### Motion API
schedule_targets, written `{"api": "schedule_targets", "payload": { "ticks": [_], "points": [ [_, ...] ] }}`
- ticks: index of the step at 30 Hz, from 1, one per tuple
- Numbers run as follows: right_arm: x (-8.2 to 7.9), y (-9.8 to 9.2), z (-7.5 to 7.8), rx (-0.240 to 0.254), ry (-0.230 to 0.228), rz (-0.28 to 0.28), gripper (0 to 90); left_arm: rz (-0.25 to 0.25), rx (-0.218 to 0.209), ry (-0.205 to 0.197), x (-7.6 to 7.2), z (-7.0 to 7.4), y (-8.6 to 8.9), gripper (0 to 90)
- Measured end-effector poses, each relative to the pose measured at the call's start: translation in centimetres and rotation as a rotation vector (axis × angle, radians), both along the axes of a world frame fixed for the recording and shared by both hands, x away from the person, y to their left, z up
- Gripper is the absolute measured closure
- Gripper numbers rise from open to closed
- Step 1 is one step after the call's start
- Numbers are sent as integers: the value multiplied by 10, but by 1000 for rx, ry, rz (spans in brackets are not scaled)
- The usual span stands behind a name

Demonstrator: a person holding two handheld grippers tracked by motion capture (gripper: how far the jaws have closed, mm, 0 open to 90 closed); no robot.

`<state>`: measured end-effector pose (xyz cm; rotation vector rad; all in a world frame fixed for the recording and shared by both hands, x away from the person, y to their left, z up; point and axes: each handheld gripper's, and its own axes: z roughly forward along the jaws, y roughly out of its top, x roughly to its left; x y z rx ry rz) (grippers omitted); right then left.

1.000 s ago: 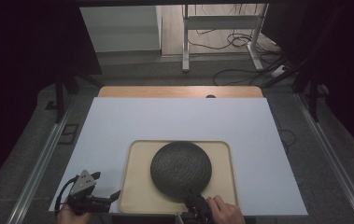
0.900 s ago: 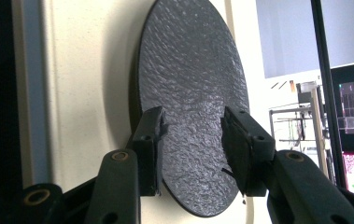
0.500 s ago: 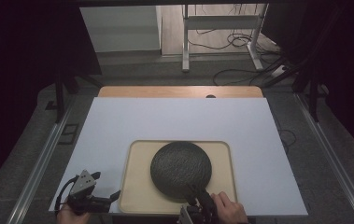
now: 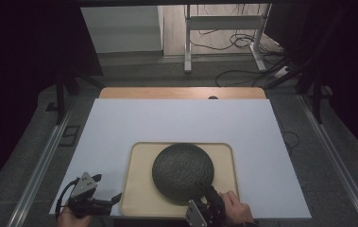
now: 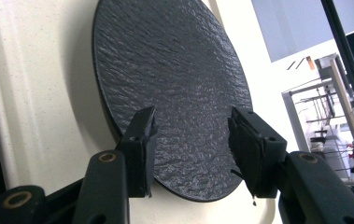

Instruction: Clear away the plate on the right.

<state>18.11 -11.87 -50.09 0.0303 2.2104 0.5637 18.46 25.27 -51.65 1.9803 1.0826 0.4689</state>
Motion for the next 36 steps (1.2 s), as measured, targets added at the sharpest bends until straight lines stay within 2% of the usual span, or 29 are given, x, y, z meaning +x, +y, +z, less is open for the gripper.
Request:
{"api": "schedule_targets", "payload": {
  "ticks": [13, 36],
  "points": [
    [8, -10, 4, 72, 44, -44, 487, -3, 3, 1, 0, 0, 0, 0],
    [22, -26, 10, 161, 112, -104, 433, -9, 11, 8, 1, -1, -1, 0]
  ]
}}
